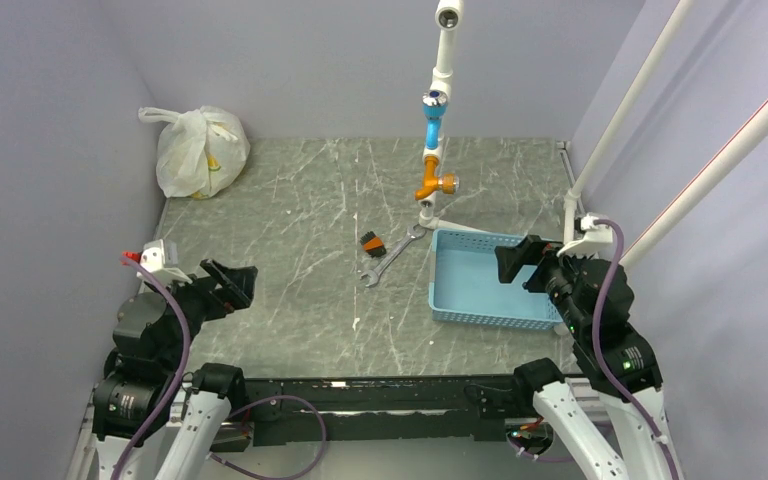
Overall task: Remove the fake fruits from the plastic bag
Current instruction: Move the plastic bag to the center of the board.
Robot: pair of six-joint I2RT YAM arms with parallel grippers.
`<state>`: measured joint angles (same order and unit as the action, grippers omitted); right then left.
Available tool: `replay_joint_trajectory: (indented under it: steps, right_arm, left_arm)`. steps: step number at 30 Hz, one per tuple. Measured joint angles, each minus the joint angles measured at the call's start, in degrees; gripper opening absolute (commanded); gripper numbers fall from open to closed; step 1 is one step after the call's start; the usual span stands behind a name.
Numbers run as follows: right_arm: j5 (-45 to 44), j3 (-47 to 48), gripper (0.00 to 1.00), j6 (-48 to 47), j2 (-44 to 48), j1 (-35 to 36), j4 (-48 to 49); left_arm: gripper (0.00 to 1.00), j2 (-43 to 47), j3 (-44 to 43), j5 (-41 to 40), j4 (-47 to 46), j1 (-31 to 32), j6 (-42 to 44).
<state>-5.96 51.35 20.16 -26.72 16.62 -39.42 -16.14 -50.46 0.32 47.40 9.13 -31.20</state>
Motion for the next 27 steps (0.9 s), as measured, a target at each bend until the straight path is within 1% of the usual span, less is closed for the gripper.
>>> replay_joint_trajectory:
  steps: [4,8,16,27]
  right_arm:
    - [0.98,-0.22,1.0,1.09,2.51,0.0,1.4]
    - [3.74,-1.9,1.0,2.38,3.78,-0.04,3.13]
    - [12.98,-8.85,1.0,5.2,4.22,-0.09,6.82]
    - [16.9,-14.49,1.0,5.53,3.78,-0.09,9.07]
  left_arm:
    - [1.0,-0.15,1.31,0.55,0.04,0.0,0.0]
    - [0.99,-0.98,2.16,0.59,0.22,0.0,0.0]
    - [0.99,-1.38,7.98,1.27,1.38,0.0,-1.49]
    - [1.0,-6.6,8.04,0.92,2.05,0.0,-1.46]
